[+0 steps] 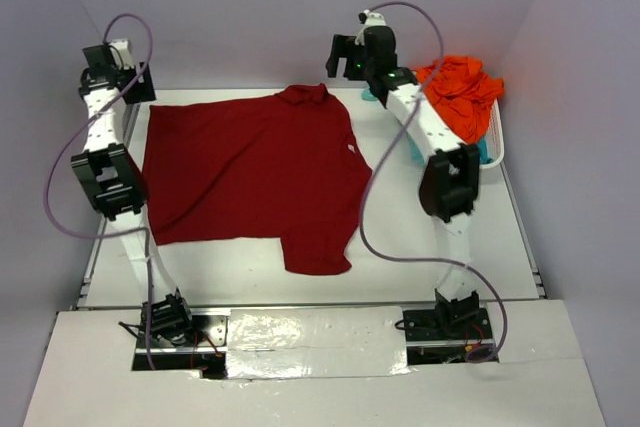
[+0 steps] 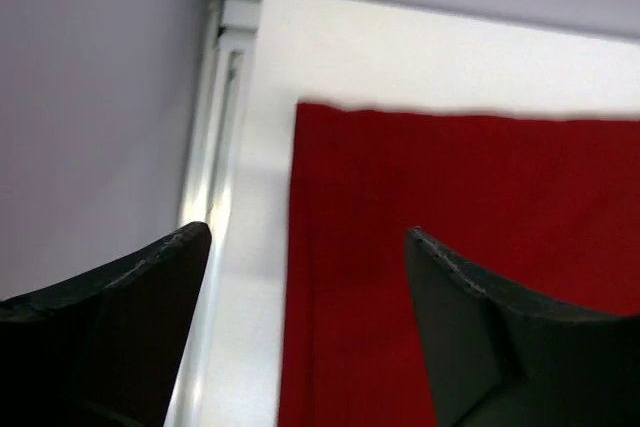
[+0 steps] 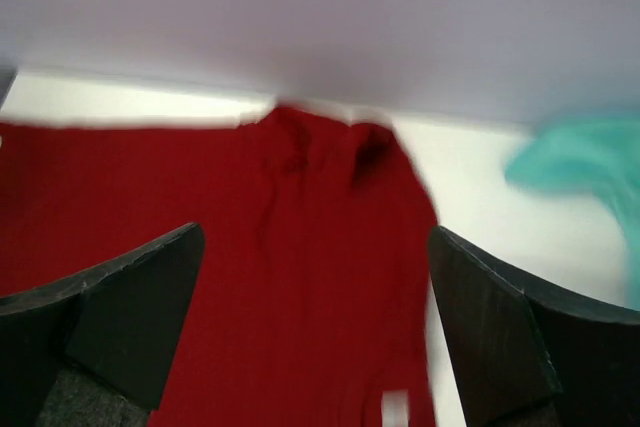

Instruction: Fold and stack the t-shirts

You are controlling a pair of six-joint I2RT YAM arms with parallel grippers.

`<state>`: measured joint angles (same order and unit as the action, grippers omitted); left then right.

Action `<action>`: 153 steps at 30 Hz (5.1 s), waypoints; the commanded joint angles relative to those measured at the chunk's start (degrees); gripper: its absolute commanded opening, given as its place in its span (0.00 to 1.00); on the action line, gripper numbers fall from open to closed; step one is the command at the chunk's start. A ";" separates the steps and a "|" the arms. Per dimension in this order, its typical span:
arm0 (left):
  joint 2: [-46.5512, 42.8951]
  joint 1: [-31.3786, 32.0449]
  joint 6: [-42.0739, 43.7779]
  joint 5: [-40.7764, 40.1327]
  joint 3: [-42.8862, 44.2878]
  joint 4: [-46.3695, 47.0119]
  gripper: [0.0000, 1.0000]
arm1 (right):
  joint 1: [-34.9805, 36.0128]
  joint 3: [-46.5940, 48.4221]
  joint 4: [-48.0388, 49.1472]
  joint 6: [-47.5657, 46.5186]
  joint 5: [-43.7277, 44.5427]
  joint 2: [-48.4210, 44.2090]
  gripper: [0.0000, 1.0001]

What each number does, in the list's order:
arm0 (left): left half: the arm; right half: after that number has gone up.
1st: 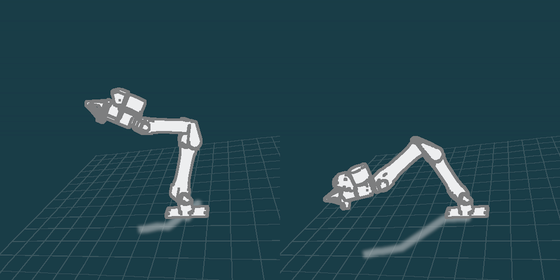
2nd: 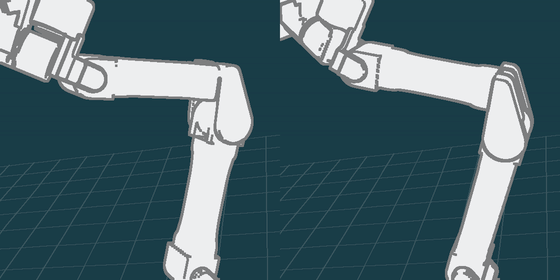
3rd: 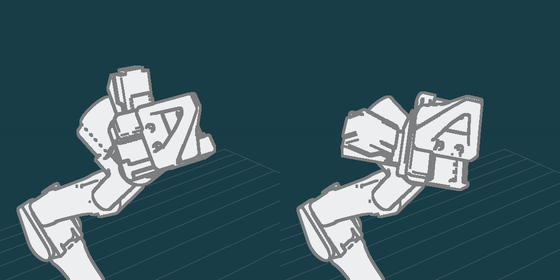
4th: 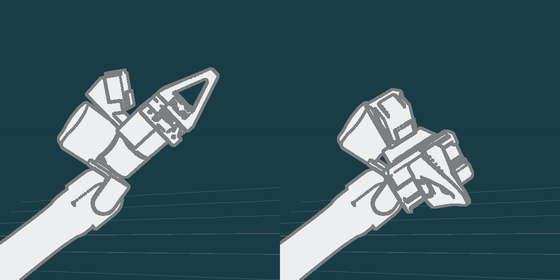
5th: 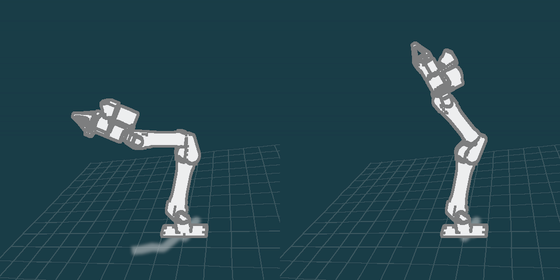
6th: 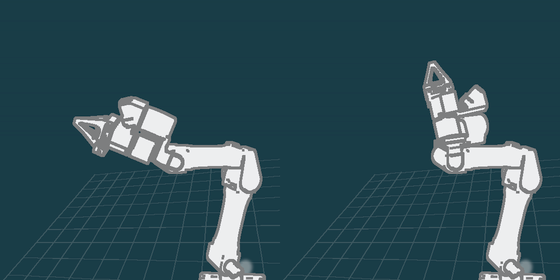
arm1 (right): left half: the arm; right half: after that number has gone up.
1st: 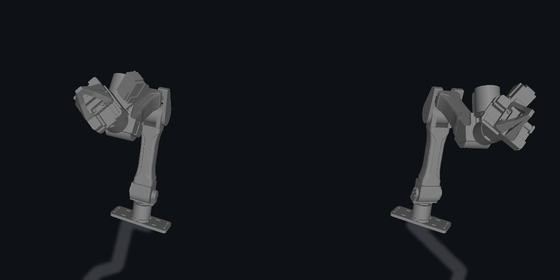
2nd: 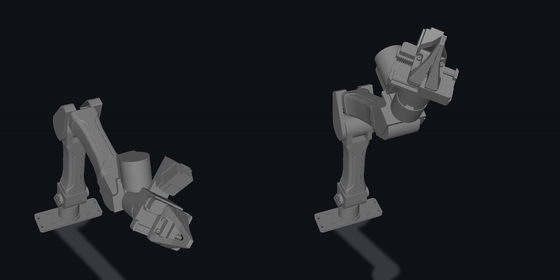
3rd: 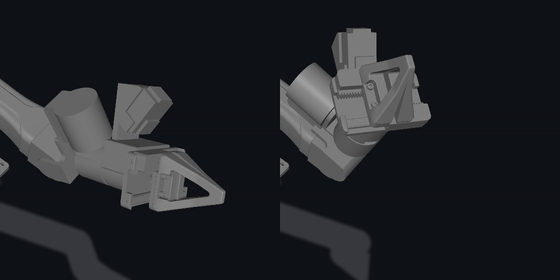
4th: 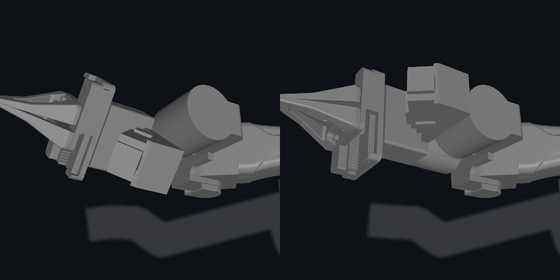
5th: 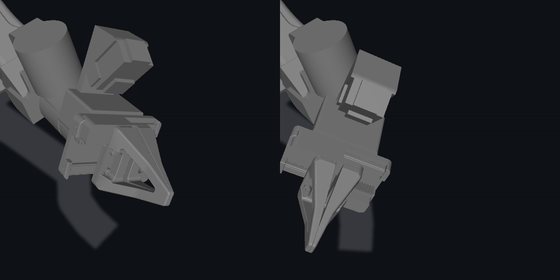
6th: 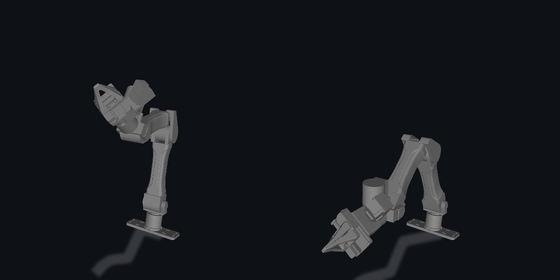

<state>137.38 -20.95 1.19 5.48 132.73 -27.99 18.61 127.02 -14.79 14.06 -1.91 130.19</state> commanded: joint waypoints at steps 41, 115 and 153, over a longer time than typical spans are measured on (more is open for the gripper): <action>-45.10 -16.14 19.29 1.46 -77.45 -8.92 0.02 | 23.31 -91.16 -1.81 4.92 -9.08 -54.57 0.60; -14.36 1.25 15.70 12.38 -15.93 -19.85 0.47 | 18.13 -92.57 -27.50 17.23 -16.19 -72.81 0.00; 0.25 3.28 2.85 5.59 -11.52 -5.76 0.25 | 16.63 -90.99 -26.35 14.32 -16.63 -65.06 0.00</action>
<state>136.68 -17.58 5.54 9.58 120.27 -32.99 35.57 34.17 -41.39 29.10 -18.87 64.75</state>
